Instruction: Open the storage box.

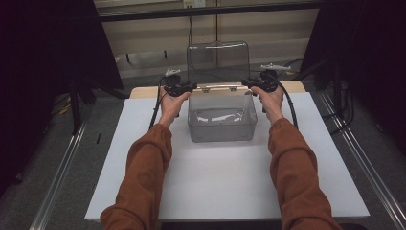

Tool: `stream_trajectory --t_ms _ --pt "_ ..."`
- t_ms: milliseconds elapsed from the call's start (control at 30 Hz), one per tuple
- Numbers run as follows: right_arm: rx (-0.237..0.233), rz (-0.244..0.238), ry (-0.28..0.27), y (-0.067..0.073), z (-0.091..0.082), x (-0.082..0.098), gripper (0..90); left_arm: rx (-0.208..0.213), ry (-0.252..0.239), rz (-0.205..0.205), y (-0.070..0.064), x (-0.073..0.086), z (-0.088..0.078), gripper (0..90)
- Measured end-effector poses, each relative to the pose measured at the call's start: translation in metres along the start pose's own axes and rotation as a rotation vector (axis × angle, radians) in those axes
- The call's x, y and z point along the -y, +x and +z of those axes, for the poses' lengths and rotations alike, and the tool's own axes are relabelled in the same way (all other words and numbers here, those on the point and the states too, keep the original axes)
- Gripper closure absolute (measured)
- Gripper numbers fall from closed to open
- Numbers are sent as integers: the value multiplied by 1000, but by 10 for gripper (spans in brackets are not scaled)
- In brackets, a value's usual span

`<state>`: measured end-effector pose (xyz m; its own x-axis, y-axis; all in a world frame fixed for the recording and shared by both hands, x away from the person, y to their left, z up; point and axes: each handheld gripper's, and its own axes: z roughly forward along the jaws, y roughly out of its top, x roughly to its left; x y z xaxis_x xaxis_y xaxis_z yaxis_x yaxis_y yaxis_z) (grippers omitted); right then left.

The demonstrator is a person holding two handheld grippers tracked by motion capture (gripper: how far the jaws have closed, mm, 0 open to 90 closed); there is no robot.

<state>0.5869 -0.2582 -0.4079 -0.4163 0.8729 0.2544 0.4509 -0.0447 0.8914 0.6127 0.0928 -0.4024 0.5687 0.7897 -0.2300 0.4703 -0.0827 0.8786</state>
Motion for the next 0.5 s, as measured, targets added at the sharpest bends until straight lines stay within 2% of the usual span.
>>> stream_trajectory --t_ms 233,500 --pt "-12 58 -3 -2 2 3 626 -9 25 -14 0 -1 0 599" --pt "-24 104 2 -6 4 6 621 8 60 -70 4 -3 2 586"
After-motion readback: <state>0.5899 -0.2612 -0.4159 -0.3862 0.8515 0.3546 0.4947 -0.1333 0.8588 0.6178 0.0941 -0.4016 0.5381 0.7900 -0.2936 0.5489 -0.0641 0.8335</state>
